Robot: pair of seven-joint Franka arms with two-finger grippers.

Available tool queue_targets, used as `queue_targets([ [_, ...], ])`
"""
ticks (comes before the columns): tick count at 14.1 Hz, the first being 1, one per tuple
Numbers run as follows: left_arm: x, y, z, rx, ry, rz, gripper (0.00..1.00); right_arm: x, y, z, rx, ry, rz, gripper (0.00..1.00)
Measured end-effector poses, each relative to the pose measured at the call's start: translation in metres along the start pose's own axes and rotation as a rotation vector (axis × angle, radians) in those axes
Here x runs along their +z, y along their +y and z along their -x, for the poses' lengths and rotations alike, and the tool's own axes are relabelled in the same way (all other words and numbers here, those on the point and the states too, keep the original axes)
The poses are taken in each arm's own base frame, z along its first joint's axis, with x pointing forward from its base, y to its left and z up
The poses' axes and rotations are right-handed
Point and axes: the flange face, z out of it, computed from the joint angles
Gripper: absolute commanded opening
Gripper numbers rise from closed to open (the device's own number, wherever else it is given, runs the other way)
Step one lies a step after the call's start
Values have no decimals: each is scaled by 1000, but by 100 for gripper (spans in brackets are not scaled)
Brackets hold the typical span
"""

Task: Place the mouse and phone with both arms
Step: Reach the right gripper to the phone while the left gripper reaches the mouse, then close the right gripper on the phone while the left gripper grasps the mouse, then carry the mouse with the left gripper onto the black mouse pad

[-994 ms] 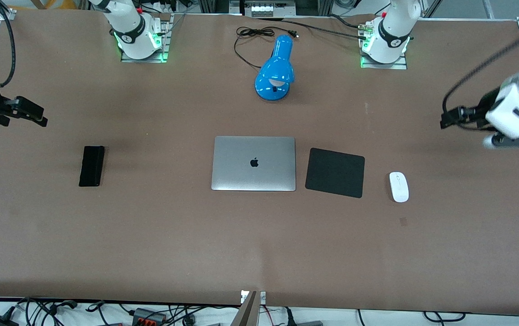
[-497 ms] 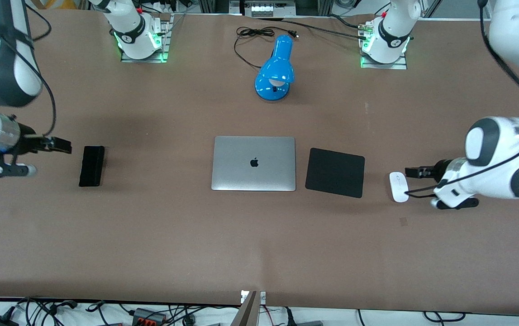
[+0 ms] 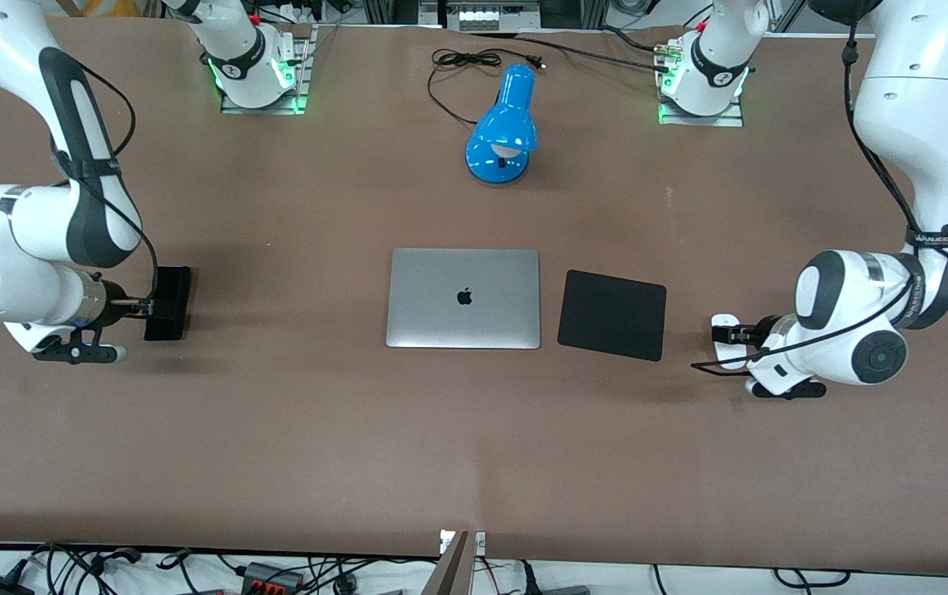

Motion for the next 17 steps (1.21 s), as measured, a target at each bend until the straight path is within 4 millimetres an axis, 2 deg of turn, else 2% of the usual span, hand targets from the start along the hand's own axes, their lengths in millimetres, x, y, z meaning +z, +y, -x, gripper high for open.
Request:
queue_targets([
  [9, 35, 0, -13, 4, 4, 8, 100, 88, 30, 4, 51, -122, -16, 100],
  [12, 43, -3, -16, 0, 11, 13, 100, 106, 34, 9, 57, -149, -20, 100],
  [14, 44, -4, -17, -2, 13, 14, 57, 109, 35, 11, 60, -154, -21, 100],
  [15, 44, -4, -17, -2, 14, 14, 39, 109, 35, 12, 60, -156, -21, 100],
  [17, 43, -4, -17, -2, 15, 14, 31, 110, 35, 12, 58, -159, -22, 100],
])
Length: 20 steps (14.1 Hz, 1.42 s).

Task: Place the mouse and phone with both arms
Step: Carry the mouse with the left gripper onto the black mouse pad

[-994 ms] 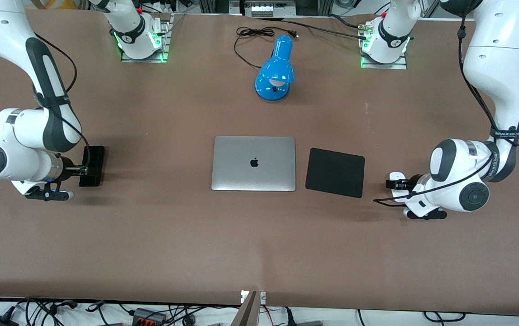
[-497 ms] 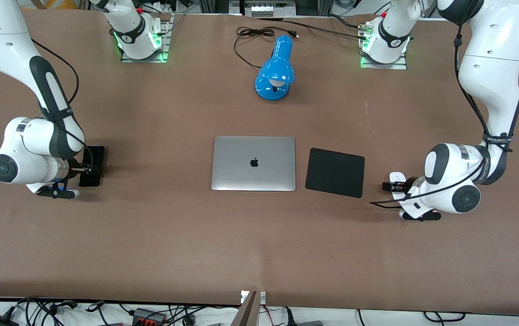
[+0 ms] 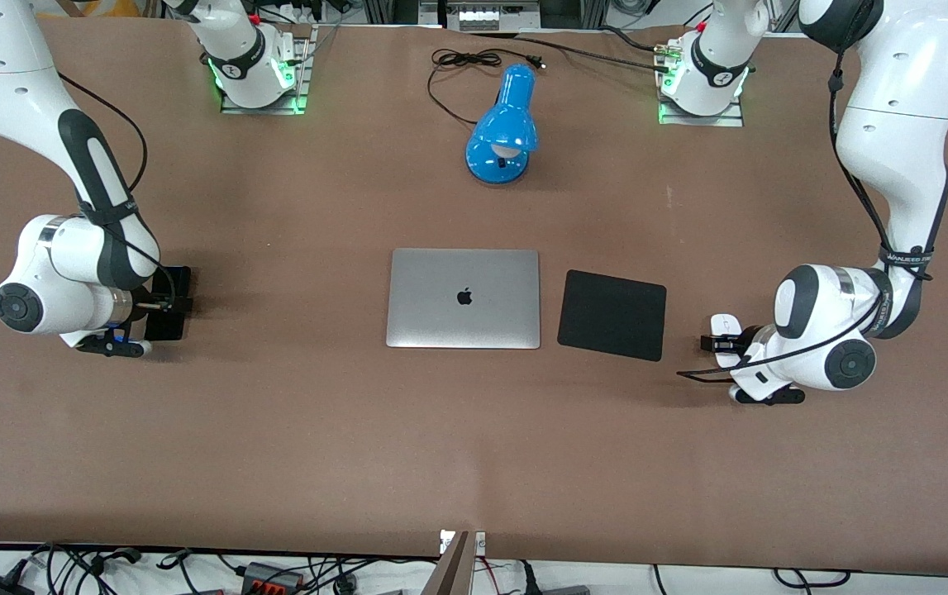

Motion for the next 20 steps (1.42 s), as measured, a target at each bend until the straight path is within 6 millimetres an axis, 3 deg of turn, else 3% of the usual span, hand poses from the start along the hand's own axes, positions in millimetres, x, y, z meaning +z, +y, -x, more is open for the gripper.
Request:
queue_targets([
  [3, -3, 3, -1, 6, 5, 1, 31, 3, 0, 1, -9, -6, 1, 100],
  [5, -4, 20, 2, 30, -17, 6, 31, 6, 0, 1, -31, -10, 2, 100],
  [7, -8, 65, 13, 48, -61, 0, 31, 8, 0, 1, -41, -13, 2, 100],
  [10, -9, 154, 34, 27, -83, -17, 32, 12, 0, 1, -42, -20, 3, 100],
  [12, -5, 192, 45, 43, -88, -27, 32, 12, 0, 1, -42, -20, 3, 100],
  [14, -1, 207, 50, 52, -97, -25, 34, 12, 0, 1, -42, -20, 2, 63],
  [15, 3, 207, 50, 52, -100, -22, 38, 12, 1, 1, -42, -20, 2, 52],
  [16, 7, 206, 49, 49, -102, -19, 41, 8, 1, 2, -42, -20, 3, 48],
  [17, 12, 205, 48, 46, -107, -17, 67, 7, 2, 2, -41, -20, 2, 44],
  [18, 16, 204, 47, 45, -111, -15, 100, 8, 2, 2, -41, -22, 2, 42],
  [20, 21, 204, 46, 36, -115, -12, 100, 8, 2, 2, -42, -22, 2, 41],
])
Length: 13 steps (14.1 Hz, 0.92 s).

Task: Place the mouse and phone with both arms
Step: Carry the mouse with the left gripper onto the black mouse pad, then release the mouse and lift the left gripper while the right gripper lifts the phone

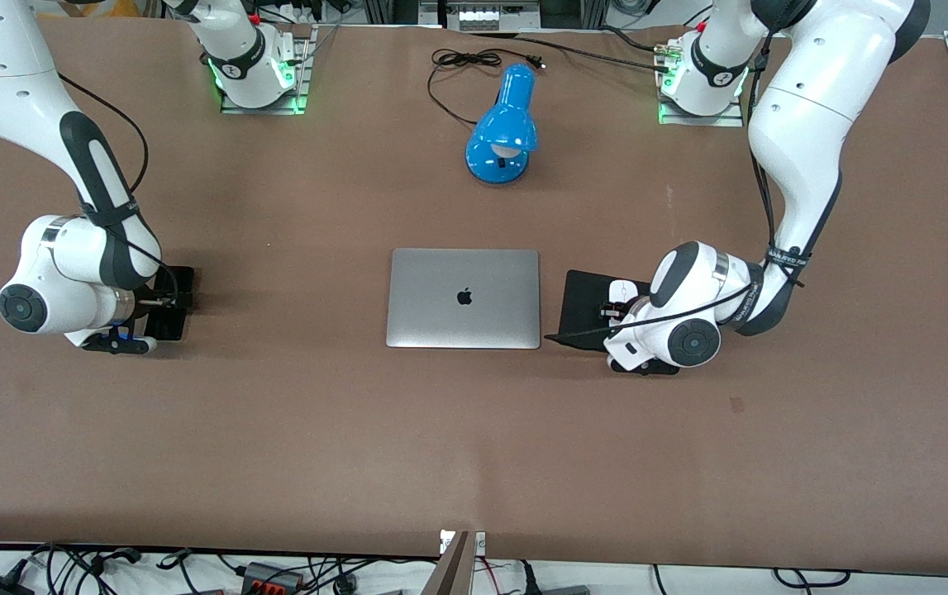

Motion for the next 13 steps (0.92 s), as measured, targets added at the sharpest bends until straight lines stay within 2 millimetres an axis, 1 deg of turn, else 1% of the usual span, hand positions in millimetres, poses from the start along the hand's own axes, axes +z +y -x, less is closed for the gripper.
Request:
queue_targets([
  [2, -8, 0, -1, -21, 9, 2, 100, 1, -1, 2, -5, -18, -1, 41],
  [3, -18, -3, 1, -31, 1, -2, 100, 0, -4, 3, -9, -32, -2, 41],
  [4, -32, -8, 4, -41, -18, -12, 100, -4, -8, 2, -17, -36, -2, 41],
  [5, -51, -18, 9, -55, -47, -26, 100, -13, -17, 1, -31, -28, -2, 41],
  [6, -74, -31, 15, -74, -65, -33, 100, -27, -30, 0, -51, -15, -1, 41],
  [7, -102, -50, 22, -99, -63, -32, 100, -42, -48, 0, -76, -1, 1, 41],
  [8, -132, -72, 31, -130, -51, -26, 100, -56, -68, 0, -94, 12, 1, 41],
  [9, -161, -98, 43, -163, -41, -19, 100, -67, -91, 0, -95, 25, -4, 41],
  [10, -190, -120, 59, -189, -39, -14, 100, -74, -118, 1, -80, 36, -19, 41],
  [11, -217, -135, 78, -205, -37, -12, 100, -79, -149, 3, -61, 44, -33, 41],
  [12, -243, -139, 98, -214, -16, -14, 100, -81, -185, 7, -44, 47, -38, 41],
  [13, -269, -136, 121, -216, 12, -24, 100, -80, -220, 13, -27, 51, -39, 41],
])
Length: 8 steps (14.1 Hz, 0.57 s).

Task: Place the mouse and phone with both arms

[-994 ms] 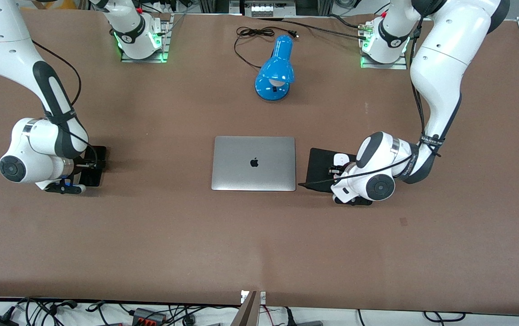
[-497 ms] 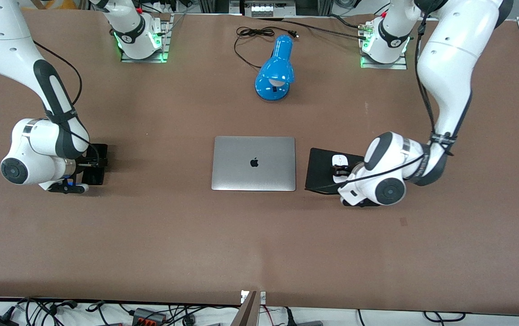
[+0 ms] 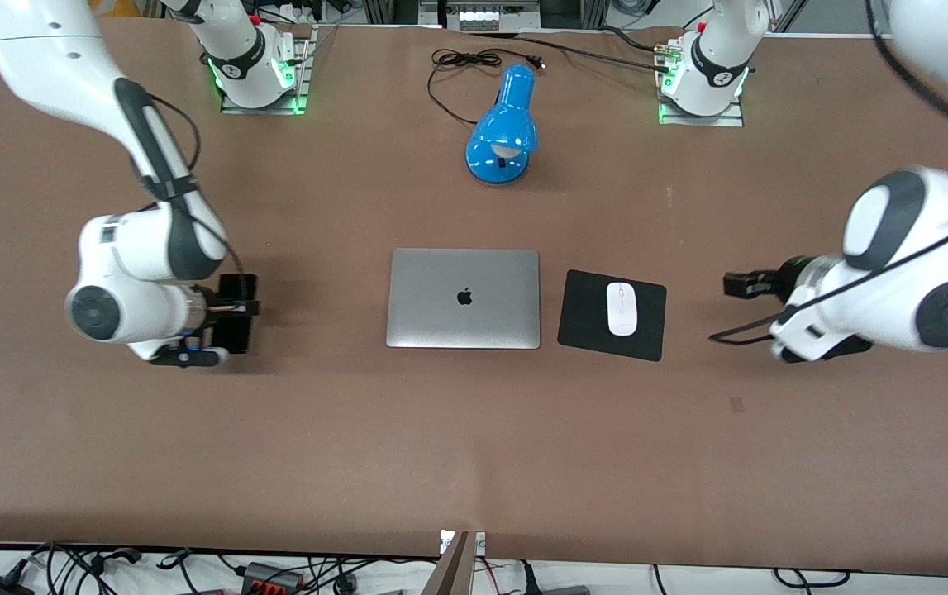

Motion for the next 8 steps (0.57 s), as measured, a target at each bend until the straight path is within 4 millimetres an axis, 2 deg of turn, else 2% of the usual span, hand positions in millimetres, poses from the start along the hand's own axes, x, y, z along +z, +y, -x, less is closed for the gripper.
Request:
queue_targets([
  [2, -47, -7, 45, -1, 62, 10, 100, 9, -62, 9, 31, 16, -8, 41],
  [4, -75, -19, 82, 7, 108, 28, 100, 22, -102, 16, 22, 35, -6, 41],
  [5, -76, -19, 96, 14, 127, 25, 100, 28, -111, 17, 10, 35, -3, 41],
  [6, -69, -13, 106, 19, 154, 17, 100, 34, -113, 17, 7, 29, 1, 41],
  [8, -45, -1, 119, 26, 184, -6, 100, 43, -115, 16, 2, 22, 4, 41],
])
